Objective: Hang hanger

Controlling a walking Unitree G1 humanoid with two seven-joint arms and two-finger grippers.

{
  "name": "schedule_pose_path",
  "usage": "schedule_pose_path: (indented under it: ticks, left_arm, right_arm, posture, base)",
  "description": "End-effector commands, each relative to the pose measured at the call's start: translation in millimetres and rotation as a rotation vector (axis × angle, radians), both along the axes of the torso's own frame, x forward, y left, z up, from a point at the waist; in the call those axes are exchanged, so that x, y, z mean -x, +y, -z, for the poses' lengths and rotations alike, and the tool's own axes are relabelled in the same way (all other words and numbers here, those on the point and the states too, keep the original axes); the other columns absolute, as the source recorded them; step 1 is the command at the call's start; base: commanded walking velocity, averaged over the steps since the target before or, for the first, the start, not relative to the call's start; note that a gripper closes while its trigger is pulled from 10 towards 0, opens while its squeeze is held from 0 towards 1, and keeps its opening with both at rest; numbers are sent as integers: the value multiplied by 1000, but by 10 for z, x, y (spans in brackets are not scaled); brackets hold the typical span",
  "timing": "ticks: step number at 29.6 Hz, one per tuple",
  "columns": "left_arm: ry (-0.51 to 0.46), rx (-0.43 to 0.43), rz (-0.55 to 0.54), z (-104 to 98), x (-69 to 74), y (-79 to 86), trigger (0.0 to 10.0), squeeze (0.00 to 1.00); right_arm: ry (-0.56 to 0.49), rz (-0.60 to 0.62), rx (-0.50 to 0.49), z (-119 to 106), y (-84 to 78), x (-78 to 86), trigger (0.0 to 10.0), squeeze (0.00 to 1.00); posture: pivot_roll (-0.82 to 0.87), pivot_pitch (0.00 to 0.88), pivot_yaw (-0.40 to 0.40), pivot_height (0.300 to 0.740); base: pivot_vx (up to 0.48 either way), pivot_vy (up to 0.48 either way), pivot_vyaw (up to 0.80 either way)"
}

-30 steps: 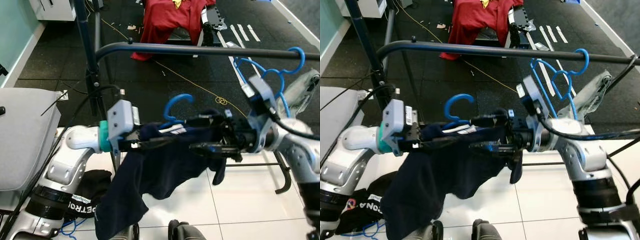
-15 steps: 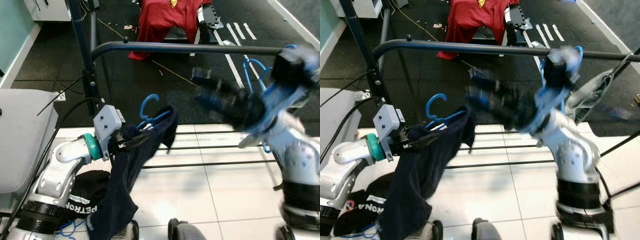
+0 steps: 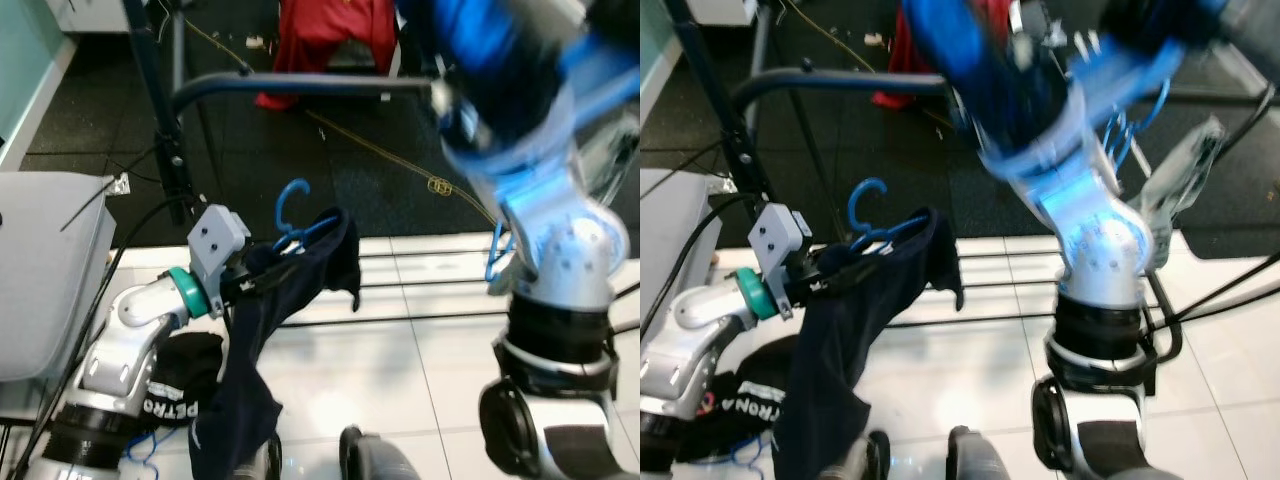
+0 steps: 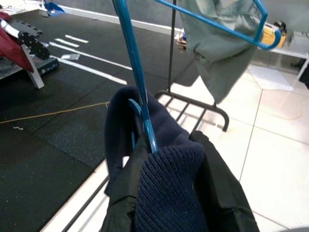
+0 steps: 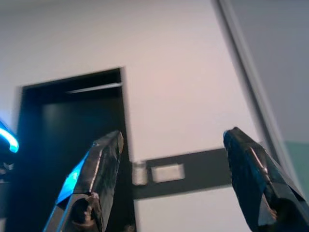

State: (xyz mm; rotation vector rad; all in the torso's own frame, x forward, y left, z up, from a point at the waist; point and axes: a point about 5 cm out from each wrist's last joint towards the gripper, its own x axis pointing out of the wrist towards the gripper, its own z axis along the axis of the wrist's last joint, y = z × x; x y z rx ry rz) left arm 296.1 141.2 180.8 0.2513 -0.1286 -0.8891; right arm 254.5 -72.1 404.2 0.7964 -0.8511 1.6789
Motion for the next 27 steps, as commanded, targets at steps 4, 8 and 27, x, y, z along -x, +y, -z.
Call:
schedule_pose_path:
  ticks: [4,8,27]
  left_arm:
    - [-38,18,10,-132,24,-11,0,0]
    - [-37,16,5,-136,37,-4,0,0]
    - [-42,18,2,-181,24,-41,0,0]
  right_arm:
    - [-38,-149,-190,-417,16,162,10000,0]
    - [-39,-195,-225,-487,-9,215,10000,0]
    - [28,-264,-299,-584,-34,279,10000,0]
  posture:
    - [-12,218,13,740]
    - [-12,221,14,740]
    - [-10,222,16,740]
  base:
    - [0,0,0]
    - [0,0,0]
    - [0,0,0]
